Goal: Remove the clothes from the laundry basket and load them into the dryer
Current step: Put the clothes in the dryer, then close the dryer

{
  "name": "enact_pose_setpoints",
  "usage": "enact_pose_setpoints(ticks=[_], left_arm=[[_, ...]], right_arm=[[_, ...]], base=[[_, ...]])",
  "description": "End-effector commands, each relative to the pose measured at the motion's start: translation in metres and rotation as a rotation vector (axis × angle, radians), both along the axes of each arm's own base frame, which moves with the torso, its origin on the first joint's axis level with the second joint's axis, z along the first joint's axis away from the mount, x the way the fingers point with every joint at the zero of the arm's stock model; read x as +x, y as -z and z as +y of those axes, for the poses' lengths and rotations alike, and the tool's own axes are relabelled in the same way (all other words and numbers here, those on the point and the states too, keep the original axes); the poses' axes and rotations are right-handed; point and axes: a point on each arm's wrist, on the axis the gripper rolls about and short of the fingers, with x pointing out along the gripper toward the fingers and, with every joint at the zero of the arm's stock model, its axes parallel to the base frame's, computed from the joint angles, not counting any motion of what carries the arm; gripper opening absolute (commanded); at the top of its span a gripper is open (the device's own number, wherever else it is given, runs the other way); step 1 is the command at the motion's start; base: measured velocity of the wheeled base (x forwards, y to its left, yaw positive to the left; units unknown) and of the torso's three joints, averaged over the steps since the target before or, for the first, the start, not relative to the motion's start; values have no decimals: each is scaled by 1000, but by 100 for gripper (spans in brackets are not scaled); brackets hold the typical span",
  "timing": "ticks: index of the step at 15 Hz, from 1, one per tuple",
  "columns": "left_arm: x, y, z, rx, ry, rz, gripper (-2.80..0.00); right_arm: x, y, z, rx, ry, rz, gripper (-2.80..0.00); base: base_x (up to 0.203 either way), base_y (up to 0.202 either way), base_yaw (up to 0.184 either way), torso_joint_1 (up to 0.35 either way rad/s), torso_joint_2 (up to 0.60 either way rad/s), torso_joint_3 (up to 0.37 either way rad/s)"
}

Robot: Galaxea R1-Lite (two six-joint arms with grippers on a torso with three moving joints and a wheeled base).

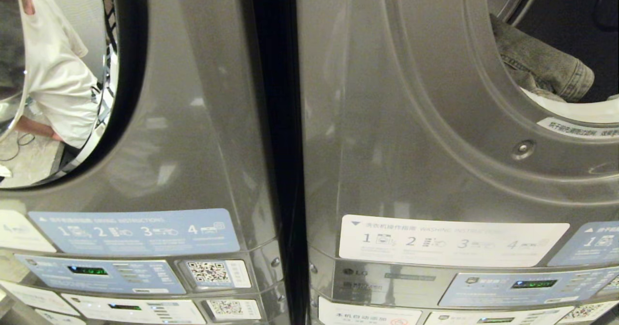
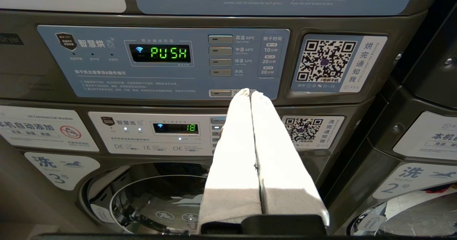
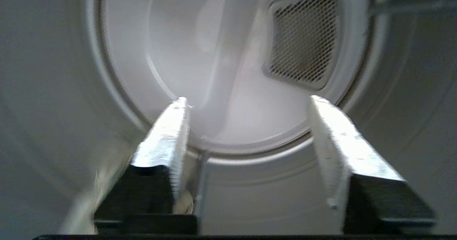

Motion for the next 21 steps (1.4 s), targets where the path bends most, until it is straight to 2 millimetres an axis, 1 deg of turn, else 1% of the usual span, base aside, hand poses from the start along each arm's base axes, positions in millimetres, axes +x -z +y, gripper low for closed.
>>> enact_pose_setpoints(ticks=[1,2,3,4,5,7,8,10,12,14,16,17,18,19,20,21], left_arm=[[0,0,0,0,0,-1,-280],[0,0,0,0,0,0,-280],[0,0,0,0,0,-1,-280],[0,0,0,0,0,1,-280],[0,0,0,0,0,1,-280],[0,0,0,0,0,1,-280],[0,0,0,0,0,0,-280],[0,0,0,0,0,0,-280],[0,0,0,0,0,-1,-280],[0,0,0,0,0,1,-280],[0,0,0,0,0,0,-280],[0,0,0,0,0,-1,-280],[0,0,0,0,0,1,-280],[0,0,0,0,0,0,-280],[0,0,0,0,0,1,-280],[0,0,0,0,0,0,-280]], right_arm=[[-15,-5,0,4,-5,-15,0],[-24,-6,0,11,-9,-21,0],[-33,-7,0,15,-11,-23,-280],[-41,-4,-1,16,-11,-12,-280],[-48,3,-1,12,-7,12,-280],[-78,17,-1,2,-4,48,-280],[-97,26,-2,3,-3,63,-280],[-142,48,-3,9,10,85,-280],[-193,74,-5,29,46,77,-280],[-239,93,-8,74,102,36,-280],[-280,120,-10,141,139,49,-280],[-298,143,-11,167,146,83,-280],[-309,174,-11,186,152,138,-280],[-312,210,-11,195,159,208,-280],[-314,250,-11,204,168,275,-280],[-319,284,-11,211,172,300,-280]], base=[[0,0,0,0,0,0],[0,0,0,0,0,0],[0,0,0,0,0,0],[0,0,0,0,0,0],[0,0,0,0,0,0],[0,0,0,0,0,0],[0,0,0,0,0,0],[0,0,0,0,0,0],[0,0,0,0,0,0],[0,0,0,0,0,0],[0,0,0,0,0,0],[0,0,0,0,0,0],[0,0,0,0,0,0],[0,0,0,0,0,0],[0,0,0,0,0,0],[0,0,0,0,0,0]])
